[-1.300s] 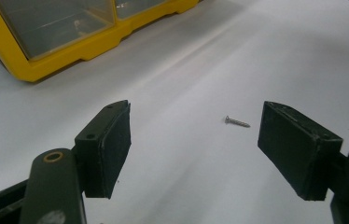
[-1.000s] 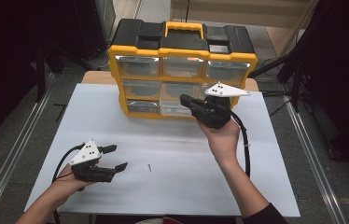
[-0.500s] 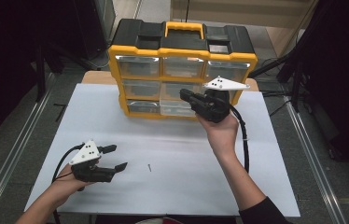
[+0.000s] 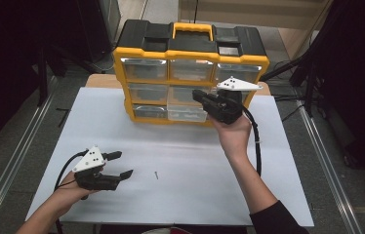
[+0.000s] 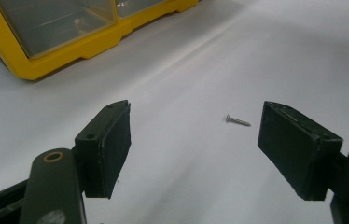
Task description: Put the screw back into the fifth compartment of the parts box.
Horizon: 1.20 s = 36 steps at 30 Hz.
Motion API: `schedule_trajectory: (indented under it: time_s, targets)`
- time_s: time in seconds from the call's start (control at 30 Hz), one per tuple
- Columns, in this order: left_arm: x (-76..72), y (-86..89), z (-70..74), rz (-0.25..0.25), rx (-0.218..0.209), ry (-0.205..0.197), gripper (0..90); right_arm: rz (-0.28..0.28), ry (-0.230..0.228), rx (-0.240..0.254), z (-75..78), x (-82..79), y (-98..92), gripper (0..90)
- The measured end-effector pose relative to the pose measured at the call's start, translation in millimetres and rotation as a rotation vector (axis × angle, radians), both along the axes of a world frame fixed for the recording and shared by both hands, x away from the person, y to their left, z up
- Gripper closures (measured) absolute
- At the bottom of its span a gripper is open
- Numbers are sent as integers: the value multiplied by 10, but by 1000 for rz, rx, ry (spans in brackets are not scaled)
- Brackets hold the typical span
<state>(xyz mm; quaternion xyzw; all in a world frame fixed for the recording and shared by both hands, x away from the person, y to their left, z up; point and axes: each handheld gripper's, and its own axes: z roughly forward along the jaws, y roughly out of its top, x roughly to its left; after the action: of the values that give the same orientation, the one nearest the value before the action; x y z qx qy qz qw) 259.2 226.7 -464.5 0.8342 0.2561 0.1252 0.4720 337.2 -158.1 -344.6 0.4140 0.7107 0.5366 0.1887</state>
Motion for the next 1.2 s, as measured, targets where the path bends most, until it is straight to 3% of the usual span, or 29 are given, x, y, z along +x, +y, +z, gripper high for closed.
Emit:
schedule_trajectory:
  time_s: [0.8, 0.9, 1.03, 1.2]
  targets:
    - [-3, 5, 3, -2, -3, -2, 257, -19, 41, -27, -206, 137, 61, 876]
    - [-4, 7, 7, -2, -1, -1, 257, -18, 37, -27, -210, 136, 68, 785]
    - [-4, 6, 5, -1, -6, -5, 257, -7, -2, -34, -181, 99, 80, 666]
    - [-6, 8, 11, -1, -7, -6, 257, 42, -3, 10, -155, 89, 60, 442]
